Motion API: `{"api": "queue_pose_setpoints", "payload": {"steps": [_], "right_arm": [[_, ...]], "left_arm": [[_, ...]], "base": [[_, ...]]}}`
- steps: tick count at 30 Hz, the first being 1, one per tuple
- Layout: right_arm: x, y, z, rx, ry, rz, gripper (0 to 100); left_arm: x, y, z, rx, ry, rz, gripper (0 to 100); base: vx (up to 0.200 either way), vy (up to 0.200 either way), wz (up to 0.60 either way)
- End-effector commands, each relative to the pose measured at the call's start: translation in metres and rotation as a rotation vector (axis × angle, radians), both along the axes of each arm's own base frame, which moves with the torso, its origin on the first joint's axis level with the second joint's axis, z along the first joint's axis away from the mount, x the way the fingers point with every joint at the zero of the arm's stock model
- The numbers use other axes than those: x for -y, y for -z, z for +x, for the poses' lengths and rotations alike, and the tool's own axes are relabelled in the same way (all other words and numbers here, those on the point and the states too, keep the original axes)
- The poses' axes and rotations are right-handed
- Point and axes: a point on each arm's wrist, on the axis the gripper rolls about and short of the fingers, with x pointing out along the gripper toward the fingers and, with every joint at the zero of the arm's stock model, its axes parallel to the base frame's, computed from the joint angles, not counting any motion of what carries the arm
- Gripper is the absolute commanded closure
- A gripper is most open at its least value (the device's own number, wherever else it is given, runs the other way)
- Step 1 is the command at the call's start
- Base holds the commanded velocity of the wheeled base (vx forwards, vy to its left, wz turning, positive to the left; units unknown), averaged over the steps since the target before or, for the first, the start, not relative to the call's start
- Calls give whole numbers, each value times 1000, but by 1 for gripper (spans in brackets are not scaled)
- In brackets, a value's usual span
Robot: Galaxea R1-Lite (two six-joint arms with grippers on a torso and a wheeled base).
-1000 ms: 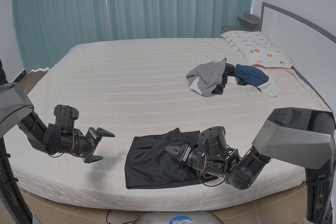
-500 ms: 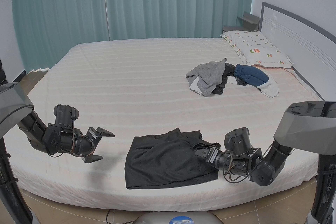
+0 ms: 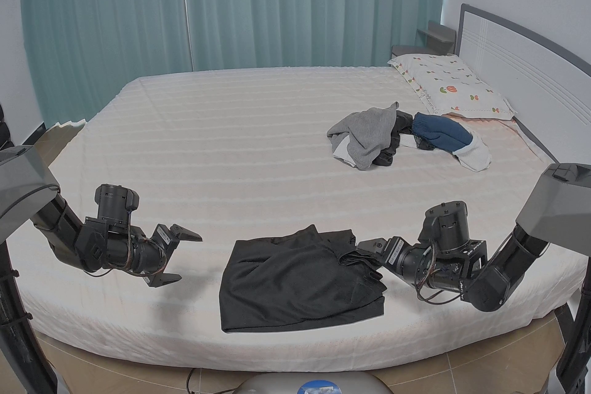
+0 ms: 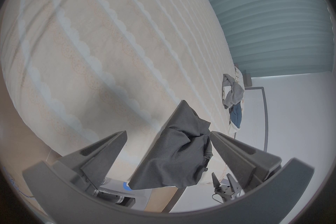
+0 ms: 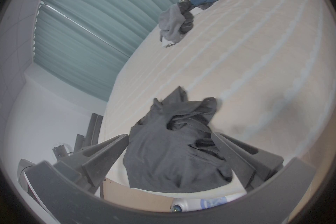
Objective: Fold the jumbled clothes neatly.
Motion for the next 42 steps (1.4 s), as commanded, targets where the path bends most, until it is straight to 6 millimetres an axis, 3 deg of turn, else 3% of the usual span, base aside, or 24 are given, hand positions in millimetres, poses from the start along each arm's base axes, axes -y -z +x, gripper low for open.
{"api": "queue_pose_setpoints", "payload": {"steps": [1, 11, 14, 27, 28, 32, 42], "right_arm": [[-17, 11, 18, 3, -41, 18, 0], [-46, 20, 15, -45, -147, 20, 0], [-56, 31, 12, -88, -185, 2, 0], [-61, 48, 28, -112, -183, -66, 0], [-56, 52, 44, -90, -136, -89, 0], [-42, 45, 67, -42, -65, -82, 0], [1, 35, 98, -2, 54, -52, 0]], "left_arm": [[0, 2, -1, -5, 4, 5, 0], [1, 2, -1, 2, 14, 15, 0], [1, 3, -2, -1, 17, 16, 0], [1, 3, -2, 1, 19, 18, 0], [1, 3, -2, 1, 20, 19, 0], [1, 3, -2, 1, 19, 18, 0], [1, 3, -2, 1, 20, 19, 0]], "base": [[200, 0, 0], [20, 0, 0], [0, 0, 0], [0, 0, 0], [0, 0, 0], [0, 0, 0], [0, 0, 0]]}}
